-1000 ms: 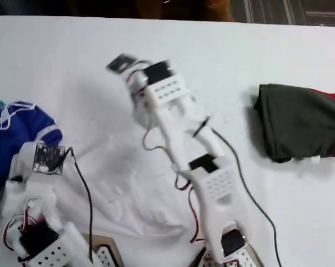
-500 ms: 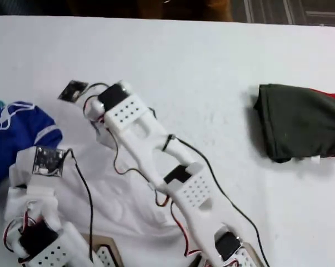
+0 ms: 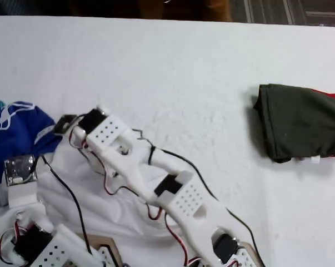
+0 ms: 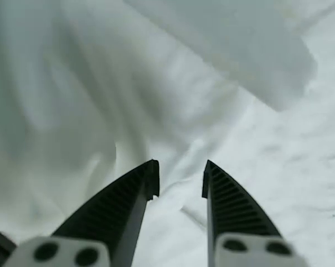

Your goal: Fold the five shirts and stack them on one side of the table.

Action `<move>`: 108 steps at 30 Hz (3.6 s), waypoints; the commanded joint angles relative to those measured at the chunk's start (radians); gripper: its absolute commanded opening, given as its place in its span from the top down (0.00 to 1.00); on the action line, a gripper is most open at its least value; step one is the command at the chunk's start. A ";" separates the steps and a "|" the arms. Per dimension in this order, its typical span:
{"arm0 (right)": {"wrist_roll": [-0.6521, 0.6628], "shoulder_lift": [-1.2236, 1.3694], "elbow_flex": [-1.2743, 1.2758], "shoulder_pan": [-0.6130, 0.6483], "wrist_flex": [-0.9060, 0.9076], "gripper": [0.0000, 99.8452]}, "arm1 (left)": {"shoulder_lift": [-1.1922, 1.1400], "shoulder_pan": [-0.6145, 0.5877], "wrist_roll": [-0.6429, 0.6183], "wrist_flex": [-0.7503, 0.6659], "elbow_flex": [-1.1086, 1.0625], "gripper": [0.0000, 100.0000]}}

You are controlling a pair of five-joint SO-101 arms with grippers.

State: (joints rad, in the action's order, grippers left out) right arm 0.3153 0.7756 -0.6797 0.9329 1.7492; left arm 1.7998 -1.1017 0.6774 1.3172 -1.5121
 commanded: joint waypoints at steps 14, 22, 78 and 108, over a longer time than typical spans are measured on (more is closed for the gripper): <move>-0.091 -0.231 0.499 -0.243 0.025 0.86 | 0.020 -0.012 0.000 0.000 0.005 0.97; 0.038 -0.518 0.552 -0.275 0.024 0.86 | 0.020 -0.009 0.000 -0.002 0.005 0.97; 0.465 0.367 -0.543 -0.283 0.021 0.93 | 0.023 0.054 0.005 -0.009 0.012 0.97; 0.362 -0.334 -0.350 -0.325 0.008 0.98 | 0.023 0.060 0.002 -0.120 0.039 0.97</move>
State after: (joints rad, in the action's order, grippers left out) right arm 0.6897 0.5224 -1.0909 0.6260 1.7522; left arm 1.7998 -1.0541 0.6774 1.2206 -1.5121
